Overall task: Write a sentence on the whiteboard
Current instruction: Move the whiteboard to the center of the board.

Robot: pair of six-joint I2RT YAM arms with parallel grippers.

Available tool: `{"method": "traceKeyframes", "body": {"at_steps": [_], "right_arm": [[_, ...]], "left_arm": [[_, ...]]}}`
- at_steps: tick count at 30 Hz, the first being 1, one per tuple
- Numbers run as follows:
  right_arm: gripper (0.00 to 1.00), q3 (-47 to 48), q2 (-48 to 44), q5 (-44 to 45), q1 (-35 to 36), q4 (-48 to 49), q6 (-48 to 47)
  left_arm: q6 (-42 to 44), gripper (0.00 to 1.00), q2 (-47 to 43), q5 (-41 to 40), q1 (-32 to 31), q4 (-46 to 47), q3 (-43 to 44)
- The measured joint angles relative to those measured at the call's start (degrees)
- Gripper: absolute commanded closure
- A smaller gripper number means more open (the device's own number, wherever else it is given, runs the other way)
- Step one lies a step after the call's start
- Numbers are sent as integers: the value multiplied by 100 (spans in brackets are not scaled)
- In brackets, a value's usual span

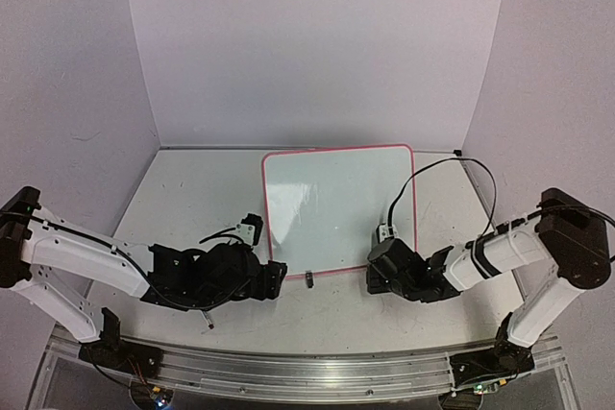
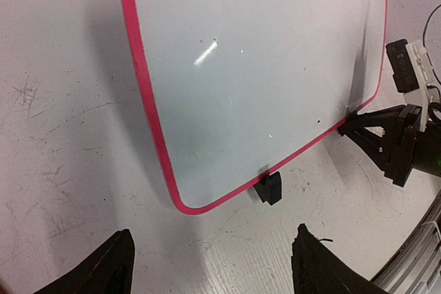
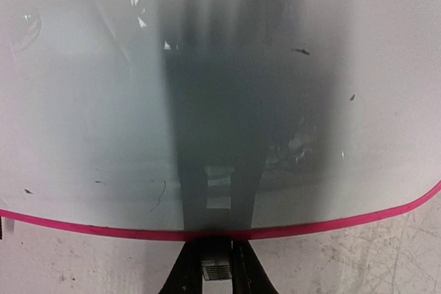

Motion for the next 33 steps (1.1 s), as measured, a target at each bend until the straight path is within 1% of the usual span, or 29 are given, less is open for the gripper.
{"method": "traceKeyframes", "body": {"at_steps": [6,9,13,17,20,22,25,29,33], "right_arm": [[98,-288,-198,60,7,26,188],[96,-332,-203,96,25,100,271],[78,-438,-309,129,51,102,311],[58,-501,-498,181,61,-79,448],[44,-500,-712,202,72,-249,476],[40,-498,-936,210,93,-365,464],[38,-496,-1318,167,137,-572,480],[30,-414,-1943,78,259,-1111,498],[14,-215,-2567,73,305,-1571,584]], "left_arm": [[0,20,-3,-3,0,0,0],[0,20,-4,-3,0,0,0],[-11,17,-75,-6,0,-2,-25],[-139,17,-260,-42,34,-157,-76],[-290,16,-483,32,206,-356,-110],[-359,16,-740,141,385,-446,-232],[-448,14,-1266,308,673,-652,-504],[-420,13,-1902,604,1019,-1033,-639],[-378,13,-2171,937,1343,-1347,-636]]}}
